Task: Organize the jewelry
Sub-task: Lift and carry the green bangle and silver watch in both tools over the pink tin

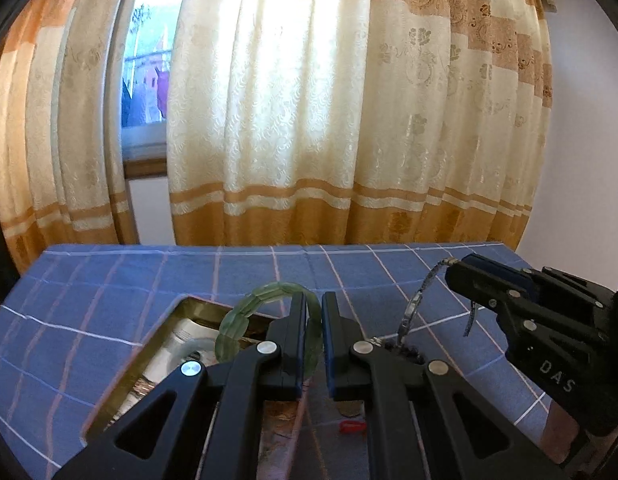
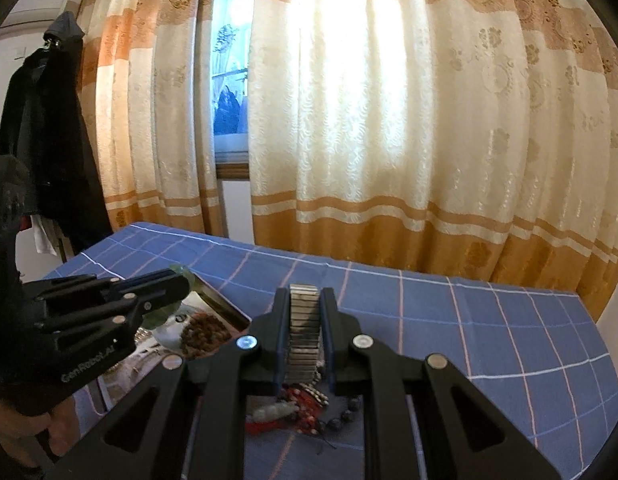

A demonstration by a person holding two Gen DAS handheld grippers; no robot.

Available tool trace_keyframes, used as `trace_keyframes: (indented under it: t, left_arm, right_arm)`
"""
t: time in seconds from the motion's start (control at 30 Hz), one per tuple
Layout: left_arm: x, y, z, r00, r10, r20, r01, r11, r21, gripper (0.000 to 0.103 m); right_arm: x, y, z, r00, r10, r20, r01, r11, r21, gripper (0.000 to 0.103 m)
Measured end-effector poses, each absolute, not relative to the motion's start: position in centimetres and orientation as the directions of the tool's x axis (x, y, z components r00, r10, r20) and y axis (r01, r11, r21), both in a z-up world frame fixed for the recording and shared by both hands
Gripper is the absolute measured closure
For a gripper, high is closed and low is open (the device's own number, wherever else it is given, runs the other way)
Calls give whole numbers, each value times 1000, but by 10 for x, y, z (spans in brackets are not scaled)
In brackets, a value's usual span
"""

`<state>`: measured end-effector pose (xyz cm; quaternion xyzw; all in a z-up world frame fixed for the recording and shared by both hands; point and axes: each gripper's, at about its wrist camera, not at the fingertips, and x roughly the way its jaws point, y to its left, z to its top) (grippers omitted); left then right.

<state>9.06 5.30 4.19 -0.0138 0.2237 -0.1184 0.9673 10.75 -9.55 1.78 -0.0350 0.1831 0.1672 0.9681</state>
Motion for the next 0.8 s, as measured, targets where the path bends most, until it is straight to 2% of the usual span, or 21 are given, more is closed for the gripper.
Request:
trace_keyframes:
  t: [0.27, 0.8]
  left_arm:
    - [84, 92, 50, 894, -155, -420, 145, 988, -56, 96]
    - [81, 141, 24, 872, -50, -486, 30, 998, -49, 96]
  right_arm:
    - [103, -70, 29, 865, 366, -342, -393, 920, -8, 86]
    - [99, -17, 27, 810, 477, -340, -508, 861, -2, 86]
